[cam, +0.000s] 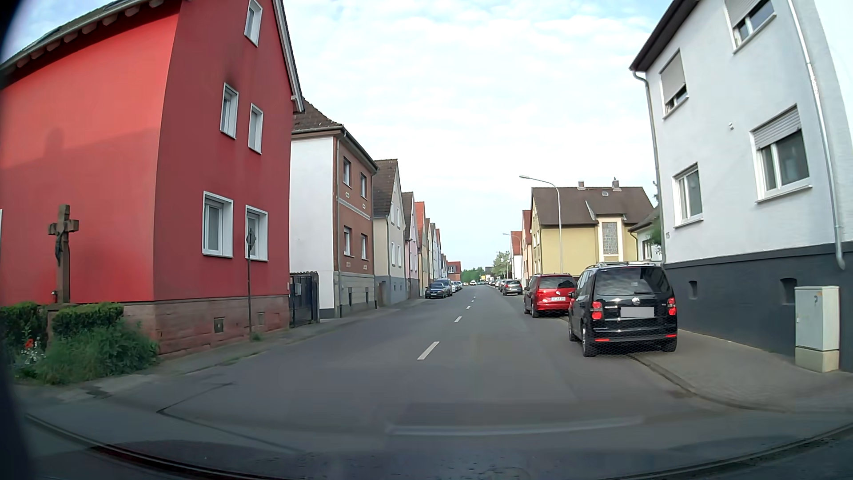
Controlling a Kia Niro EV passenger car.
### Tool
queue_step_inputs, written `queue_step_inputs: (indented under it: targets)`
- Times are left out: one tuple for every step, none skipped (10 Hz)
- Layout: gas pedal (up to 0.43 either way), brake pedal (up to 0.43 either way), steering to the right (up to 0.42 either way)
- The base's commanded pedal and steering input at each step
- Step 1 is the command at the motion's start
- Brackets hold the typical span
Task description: Follow the waypoints while adhering to traffic rules and regulations
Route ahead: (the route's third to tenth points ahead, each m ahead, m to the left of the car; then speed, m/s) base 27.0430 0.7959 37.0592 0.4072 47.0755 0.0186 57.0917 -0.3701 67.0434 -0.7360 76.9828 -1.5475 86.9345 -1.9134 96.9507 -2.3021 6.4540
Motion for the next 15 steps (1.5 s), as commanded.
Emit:
queue_step_inputs:
  targets:
    - [0.358, 0.0, 0.0]
    - [0.358, 0.0, 0.002]
    - [0.358, 0.0, 0.008]
    - [0.358, 0.0, 0.009]
    - [0.358, 0.0, 0.01]
    - [0.358, 0.0, 0.013]
    - [0.358, 0.0, 0.012]
    - [0.358, 0.0, 0.013]
    - [0.358, 0.0, 0.012]
    - [0.358, 0.0, 0.008]
    - [0.358, 0.0, 0.007]
    - [0.358, 0.0, 0.008]
    - [0.358, 0.0, 0.008]
    - [0.358, 0.0, 0.008]
    - [0.358, 0.0, 0.008]
